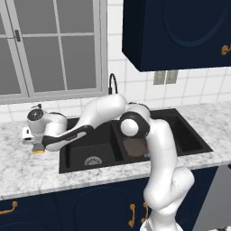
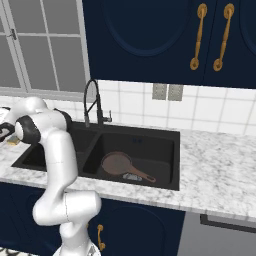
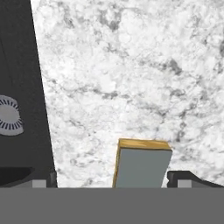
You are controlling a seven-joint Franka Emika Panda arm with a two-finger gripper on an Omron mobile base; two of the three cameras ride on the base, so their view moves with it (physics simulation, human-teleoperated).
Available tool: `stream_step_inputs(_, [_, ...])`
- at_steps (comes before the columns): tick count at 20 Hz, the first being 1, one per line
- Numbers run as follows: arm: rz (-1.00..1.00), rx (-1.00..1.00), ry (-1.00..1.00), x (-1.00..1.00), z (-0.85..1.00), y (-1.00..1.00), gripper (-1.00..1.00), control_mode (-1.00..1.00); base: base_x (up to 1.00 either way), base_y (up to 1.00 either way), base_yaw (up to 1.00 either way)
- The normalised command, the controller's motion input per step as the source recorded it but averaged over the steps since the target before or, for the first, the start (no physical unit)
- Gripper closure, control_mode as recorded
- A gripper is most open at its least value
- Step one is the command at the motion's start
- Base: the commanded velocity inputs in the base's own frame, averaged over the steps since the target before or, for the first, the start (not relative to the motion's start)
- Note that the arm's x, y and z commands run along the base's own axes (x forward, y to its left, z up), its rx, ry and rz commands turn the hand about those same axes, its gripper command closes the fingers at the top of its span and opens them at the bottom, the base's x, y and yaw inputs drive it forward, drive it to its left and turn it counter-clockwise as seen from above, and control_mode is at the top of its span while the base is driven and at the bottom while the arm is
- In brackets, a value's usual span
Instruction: Pick the pan and sponge and place them into the sink. Then turn on the water.
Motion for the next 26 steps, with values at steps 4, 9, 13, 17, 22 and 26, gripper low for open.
stream_step_inputs(4, [0.0, 0.0, 0.0, 0.19, -0.32, 0.08, -1.0, -1.0, 0.0, 0.0, 0.0])
stream_step_inputs(9, [0.0, 0.0, 0.0, 0.25, -0.25, 0.19, -1.0, -1.0, 0.0, 0.0, 0.0])
stream_step_inputs(13, [0.0, -0.01, 0.0, 0.27, -0.2, 0.25, -1.0, -1.0, 0.0, 0.0, 0.0])
stream_step_inputs(17, [0.0, -0.01, 0.0, 0.21, -0.2, 0.23, -1.0, -1.0, 0.0, 0.0, 0.0])
stream_step_inputs(22, [-0.02, 0.0, 0.0, 0.0, -0.43, 0.0, -1.0, -1.0, 0.0, 0.0, 0.0])
stream_step_inputs(26, [-0.03, 0.0, 0.0, -0.06, -0.55, 0.0, -1.0, -1.0, 0.0, 0.0, 0.0])
